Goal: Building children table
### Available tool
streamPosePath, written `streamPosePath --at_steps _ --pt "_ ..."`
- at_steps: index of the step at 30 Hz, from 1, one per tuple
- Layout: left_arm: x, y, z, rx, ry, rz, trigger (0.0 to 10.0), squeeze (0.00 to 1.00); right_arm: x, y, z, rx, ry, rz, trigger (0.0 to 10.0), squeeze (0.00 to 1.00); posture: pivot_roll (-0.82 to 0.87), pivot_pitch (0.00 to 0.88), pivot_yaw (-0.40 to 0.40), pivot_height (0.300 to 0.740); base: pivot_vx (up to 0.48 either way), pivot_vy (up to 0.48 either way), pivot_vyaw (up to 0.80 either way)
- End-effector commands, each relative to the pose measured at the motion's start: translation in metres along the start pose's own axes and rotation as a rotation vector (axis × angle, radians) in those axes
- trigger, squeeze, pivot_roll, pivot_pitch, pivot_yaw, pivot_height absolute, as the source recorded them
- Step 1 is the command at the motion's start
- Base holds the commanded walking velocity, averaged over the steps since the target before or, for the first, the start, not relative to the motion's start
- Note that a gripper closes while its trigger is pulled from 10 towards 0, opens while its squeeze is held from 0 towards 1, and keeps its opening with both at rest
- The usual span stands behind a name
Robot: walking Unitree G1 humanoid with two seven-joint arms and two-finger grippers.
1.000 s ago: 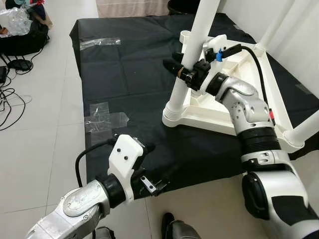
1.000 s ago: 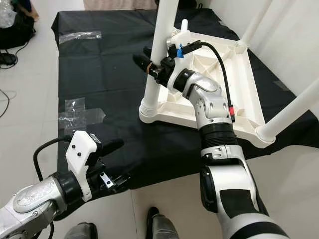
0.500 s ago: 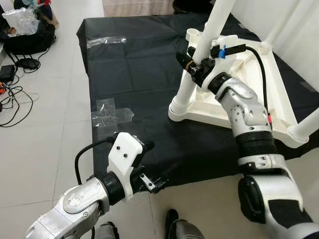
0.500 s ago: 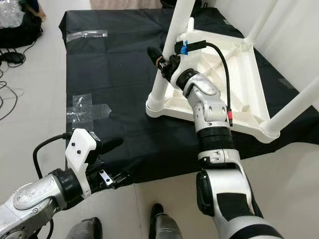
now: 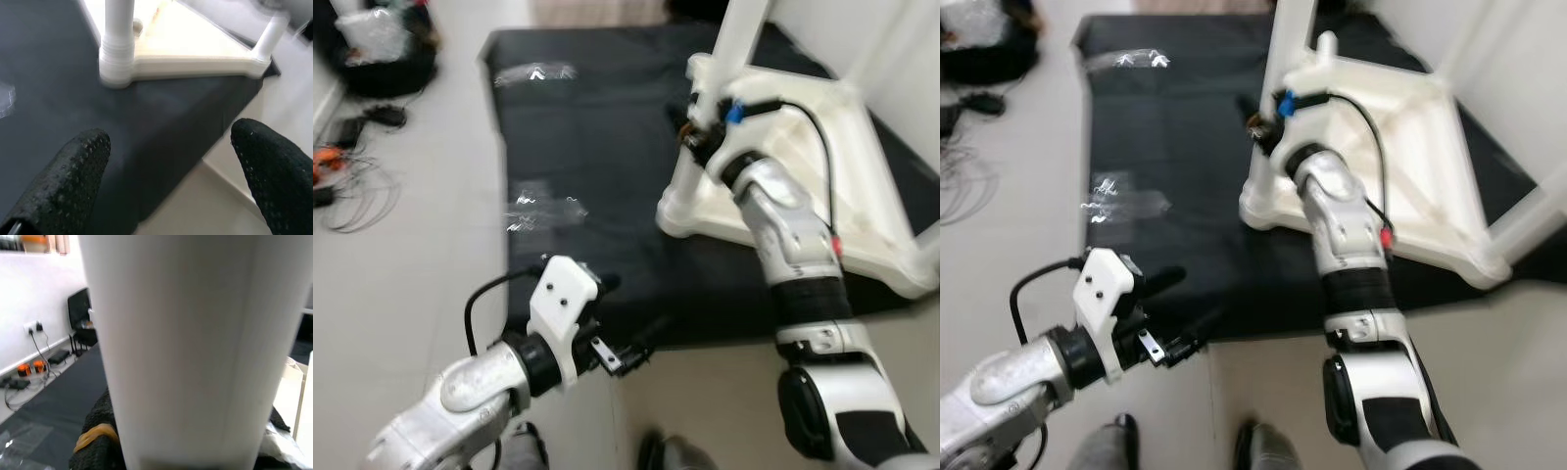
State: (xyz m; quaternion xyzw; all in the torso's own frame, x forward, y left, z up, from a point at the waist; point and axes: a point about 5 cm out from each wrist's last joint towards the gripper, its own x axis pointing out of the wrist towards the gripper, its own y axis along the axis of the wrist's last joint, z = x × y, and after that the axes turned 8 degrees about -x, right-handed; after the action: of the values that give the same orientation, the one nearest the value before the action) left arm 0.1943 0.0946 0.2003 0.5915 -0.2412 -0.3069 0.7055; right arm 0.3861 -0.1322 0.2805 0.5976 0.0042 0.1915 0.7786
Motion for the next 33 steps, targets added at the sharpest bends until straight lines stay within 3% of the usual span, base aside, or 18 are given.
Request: streamPosePath --at_steps 1,8,13,14,21,27,33 --pt "0.002 0.003 0.002 0.018 -0.020 0.001 10.0 0.00 -0.005 -0.038 -0.014 0.038 0.038 -0.170 10.0 0.00 0.02 0.248 -0.095 0.740 0.000 0.000 0.00" --pt "0.002 0.003 0.001 0.016 -0.016 0.004 10.0 0.00 0.003 -0.036 -0.008 0.047 -0.037 -0.251 10.0 0.00 0.02 0.251 -0.100 0.740 0.000 0.000 0.00" --pt "0.002 0.002 0.002 0.017 -0.014 0.005 10.0 0.00 0.007 -0.036 -0.001 0.101 -0.108 -0.287 10.0 0.00 0.02 0.251 -0.102 0.740 0.000 0.000 0.00" --pt "0.002 0.003 0.002 0.018 -0.012 0.006 10.0 0.00 0.010 -0.034 0.006 0.138 -0.191 -0.316 10.0 0.00 0.02 0.253 -0.101 0.740 0.000 0.000 0.00" --pt "0.002 0.002 0.001 0.022 -0.010 0.005 10.0 0.00 0.015 -0.029 0.014 0.193 -0.302 -0.317 10.0 0.00 0.02 0.255 -0.102 0.740 0.000 0.000 0.00" --pt "0.002 0.002 0.000 0.023 -0.009 0.002 10.0 0.00 0.015 -0.029 0.015 0.217 -0.355 -0.316 10.0 0.00 0.02 0.257 -0.100 0.740 0.000 0.000 0.00" --pt "0.001 0.002 -0.001 0.028 -0.008 0.001 10.0 0.00 0.007 -0.037 0.020 0.243 -0.486 -0.348 10.0 0.00 0.02 0.259 -0.099 0.740 0.000 0.000 0.00"
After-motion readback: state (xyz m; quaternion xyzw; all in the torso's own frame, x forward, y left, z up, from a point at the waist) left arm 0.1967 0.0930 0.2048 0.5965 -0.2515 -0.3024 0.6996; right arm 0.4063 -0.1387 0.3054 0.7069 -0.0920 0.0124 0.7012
